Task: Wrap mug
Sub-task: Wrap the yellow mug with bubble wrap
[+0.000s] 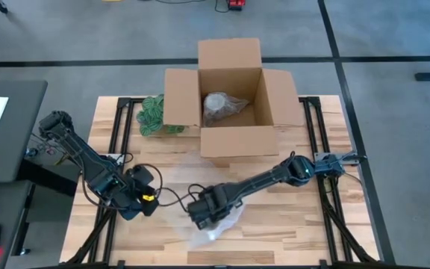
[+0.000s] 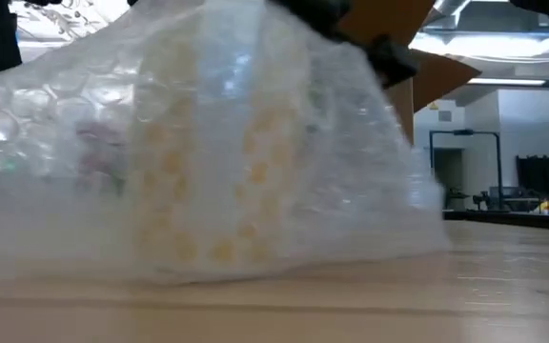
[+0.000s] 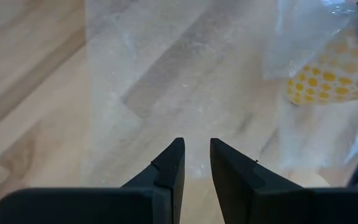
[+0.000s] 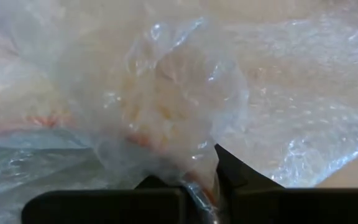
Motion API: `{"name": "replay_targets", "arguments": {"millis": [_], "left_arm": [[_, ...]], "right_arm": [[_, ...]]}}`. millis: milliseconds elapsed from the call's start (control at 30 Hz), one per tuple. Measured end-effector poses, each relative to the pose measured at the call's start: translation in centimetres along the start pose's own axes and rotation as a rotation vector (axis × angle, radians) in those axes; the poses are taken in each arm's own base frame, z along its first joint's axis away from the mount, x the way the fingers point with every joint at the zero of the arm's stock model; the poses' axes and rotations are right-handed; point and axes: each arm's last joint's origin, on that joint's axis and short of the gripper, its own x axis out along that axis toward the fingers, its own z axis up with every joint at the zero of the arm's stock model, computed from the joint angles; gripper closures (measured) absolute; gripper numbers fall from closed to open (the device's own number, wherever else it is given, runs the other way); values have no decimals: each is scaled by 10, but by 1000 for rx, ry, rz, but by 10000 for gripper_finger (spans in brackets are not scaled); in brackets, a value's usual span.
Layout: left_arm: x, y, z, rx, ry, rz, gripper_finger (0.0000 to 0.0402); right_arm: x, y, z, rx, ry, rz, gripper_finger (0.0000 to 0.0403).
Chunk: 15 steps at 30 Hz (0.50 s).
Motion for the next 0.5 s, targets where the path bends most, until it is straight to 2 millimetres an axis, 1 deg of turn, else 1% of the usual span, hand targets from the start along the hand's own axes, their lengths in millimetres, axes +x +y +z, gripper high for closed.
{"name": "replay_targets", "arguments": {"millis": [67, 167, 233, 367, 500], "left_arm": [[0, 2, 0, -5, 0, 23, 346], [0, 5, -1, 0, 2, 46, 346], [0, 6, -1, 4, 3, 55, 346], [0, 7, -1, 6, -24, 71, 346], [12, 10, -3, -9, -129, 73, 346]], "right_arm": [[8, -2, 7, 13, 6, 19, 394], [10, -2, 9, -5, 22, 40, 394], [10, 0, 4, -22, 23, 42, 394], [11, 2, -13, -59, 11, 30, 394], [12, 3, -22, -77, 16, 29, 394]]}}
